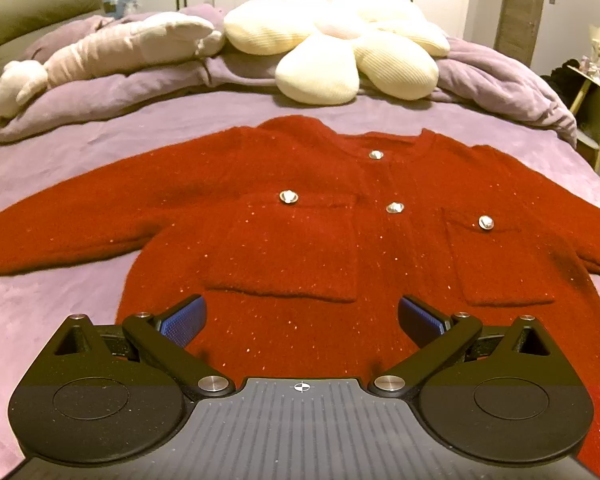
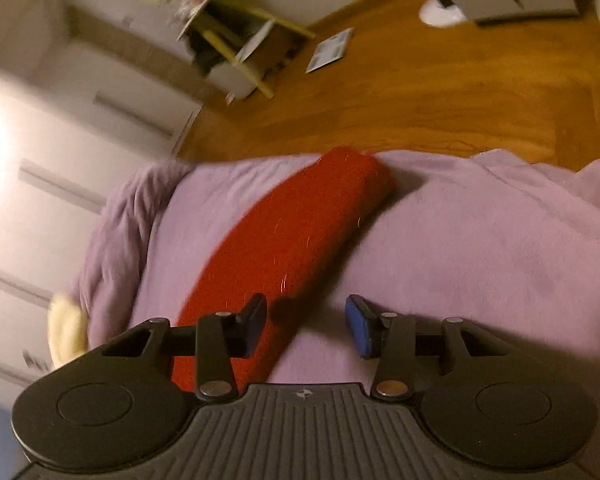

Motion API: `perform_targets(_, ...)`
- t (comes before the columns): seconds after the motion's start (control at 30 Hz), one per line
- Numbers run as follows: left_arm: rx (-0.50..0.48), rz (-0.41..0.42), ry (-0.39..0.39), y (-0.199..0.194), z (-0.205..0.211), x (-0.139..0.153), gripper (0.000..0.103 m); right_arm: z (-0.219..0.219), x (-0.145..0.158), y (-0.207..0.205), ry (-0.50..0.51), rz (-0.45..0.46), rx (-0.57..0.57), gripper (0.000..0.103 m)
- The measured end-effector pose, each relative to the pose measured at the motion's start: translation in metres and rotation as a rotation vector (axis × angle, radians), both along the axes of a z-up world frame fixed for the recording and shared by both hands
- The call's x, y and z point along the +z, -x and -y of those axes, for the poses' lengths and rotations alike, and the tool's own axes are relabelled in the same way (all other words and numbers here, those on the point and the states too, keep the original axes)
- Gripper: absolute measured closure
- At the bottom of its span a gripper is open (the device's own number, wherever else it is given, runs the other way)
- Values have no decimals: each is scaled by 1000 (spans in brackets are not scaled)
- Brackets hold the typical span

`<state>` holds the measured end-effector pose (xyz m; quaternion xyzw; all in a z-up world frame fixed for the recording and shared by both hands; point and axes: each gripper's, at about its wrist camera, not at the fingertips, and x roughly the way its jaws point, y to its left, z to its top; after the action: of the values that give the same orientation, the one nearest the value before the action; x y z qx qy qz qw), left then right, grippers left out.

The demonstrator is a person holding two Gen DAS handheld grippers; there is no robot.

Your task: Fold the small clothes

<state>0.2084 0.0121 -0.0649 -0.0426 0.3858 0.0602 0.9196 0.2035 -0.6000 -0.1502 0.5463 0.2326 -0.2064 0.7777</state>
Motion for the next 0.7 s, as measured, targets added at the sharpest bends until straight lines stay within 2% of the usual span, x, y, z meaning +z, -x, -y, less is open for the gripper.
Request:
perform_targets(0.1,-16,-9,18,-5,-4,-3,0,9,-2,-13,20,11,-43,61)
perform_targets(0.17,-34,-12,33,-8,-8,-4,0,12,-6,-20,30,3,-58,74)
perform_targets(0.2,-44,-10,43,-8,-10,-3,0,10,-6,-26,61,-30,-50,87)
perform_targets(0.23,-53,-6,55,-8,-12,-3,0,2,-1,-37,110,-71,-29,90)
perform_targets(0.3,-79,0,93,-10,-16,-2,0,-19,18,-69,339,-218,72,93)
perform_targets(0.33,-91,6,116,-11,-17,0,0,-36,33,-81,449,-240,121,93)
perform_targets(0.4,-114,29,170,-17,-17,6,0,-78,64,-99,585,-165,249,94)
perform_targets(0.5,-161,72,238,-28,-11,20,0,-182,108,-113,785,21,520,94)
perform_targets(0.6,-225,109,325,-45,-3,30,0,-277,126,-110,882,190,785,91)
perform_targets(0.63,-249,111,363,-51,-1,30,0,-308,124,-109,870,223,895,79)
perform_targets(0.67,-264,102,402,-59,0,28,0,-327,120,-109,850,228,975,71)
perform_targets(0.7,-265,89,428,-65,2,25,0,-342,113,-108,828,221,1030,58)
